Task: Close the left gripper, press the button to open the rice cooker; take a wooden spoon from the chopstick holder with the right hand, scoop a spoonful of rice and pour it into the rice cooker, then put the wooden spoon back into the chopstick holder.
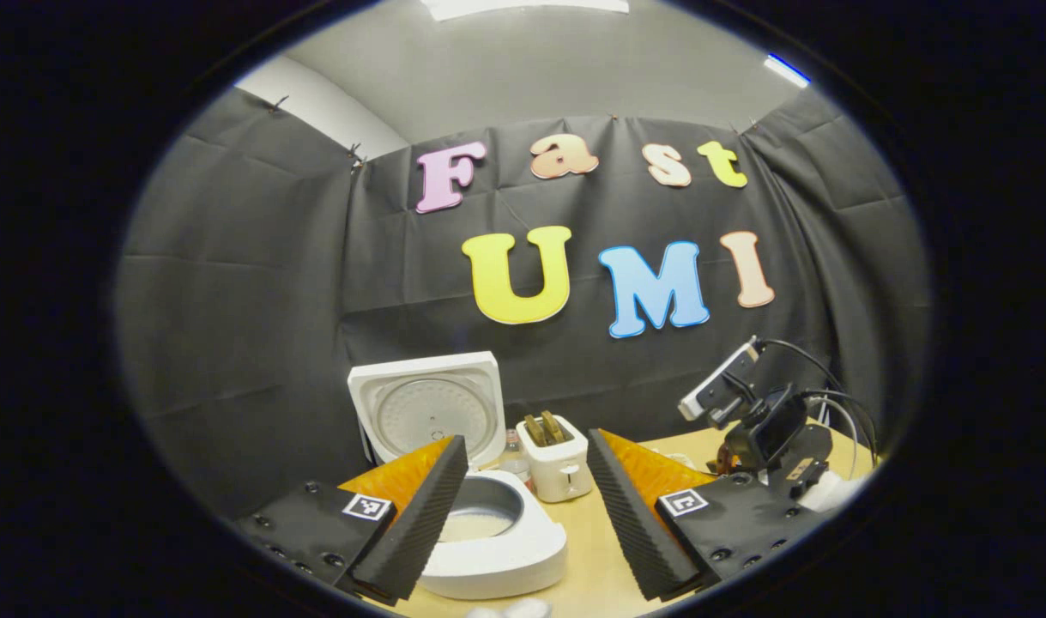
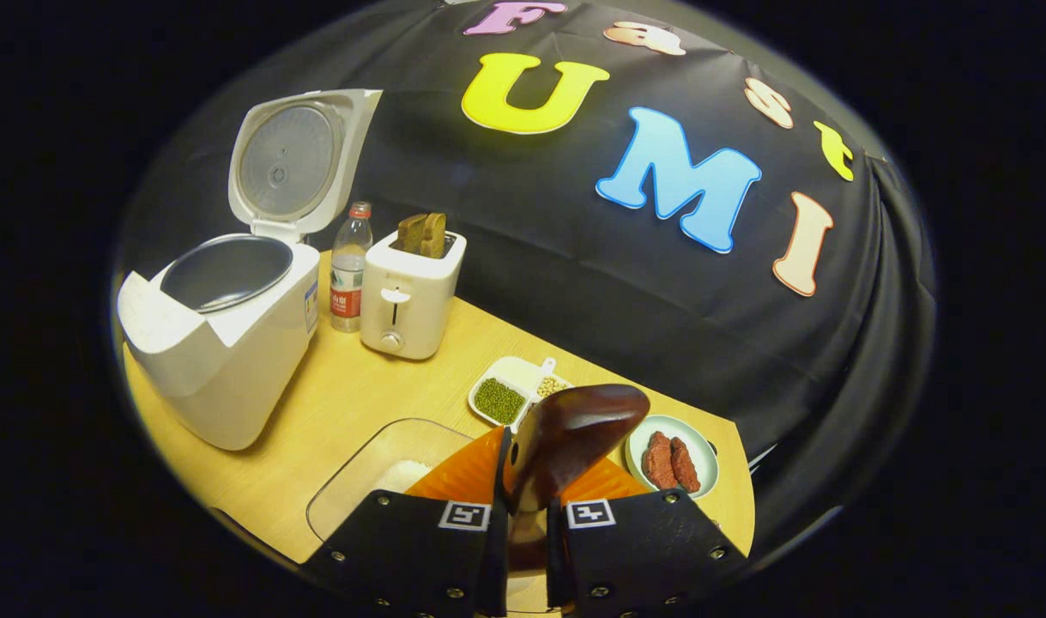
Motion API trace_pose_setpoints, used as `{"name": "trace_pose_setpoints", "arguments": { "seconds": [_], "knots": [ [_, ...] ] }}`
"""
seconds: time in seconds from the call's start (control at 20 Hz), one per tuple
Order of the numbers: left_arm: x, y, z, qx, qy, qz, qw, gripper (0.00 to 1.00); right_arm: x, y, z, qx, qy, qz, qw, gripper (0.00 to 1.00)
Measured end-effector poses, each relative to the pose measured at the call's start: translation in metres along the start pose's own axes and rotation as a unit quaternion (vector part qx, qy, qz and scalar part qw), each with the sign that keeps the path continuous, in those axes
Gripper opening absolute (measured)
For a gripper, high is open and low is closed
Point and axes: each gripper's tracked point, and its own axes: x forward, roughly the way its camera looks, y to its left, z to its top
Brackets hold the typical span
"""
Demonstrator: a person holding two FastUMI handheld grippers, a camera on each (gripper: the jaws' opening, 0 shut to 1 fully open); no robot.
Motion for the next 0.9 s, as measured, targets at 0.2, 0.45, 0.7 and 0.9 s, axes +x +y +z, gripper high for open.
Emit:
{"name": "trace_pose_setpoints", "arguments": {
  "seconds": [0.2,0.45,0.7,0.9],
  "knots": [
    [0.001,0.002,-0.001,-0.002,-0.002,-0.002,1.0,0.95,0.009,0.01,-0.021,-0.033,0.023,0.0,0.999,0.18],
    [0.001,0.006,-0.006,-0.008,0.003,-0.001,1.0,0.97,0.017,0.02,-0.046,-0.022,0.053,0.008,0.998,0.18],
    [0.001,0.014,-0.006,-0.008,0.004,0.003,1.0,0.95,0.017,0.029,-0.047,0.039,0.067,0.018,0.997,0.18],
    [0.0,0.018,-0.006,-0.002,0.005,0.004,1.0,0.99,0.015,0.047,-0.038,0.083,0.067,0.037,0.994,0.18]
  ]
}}
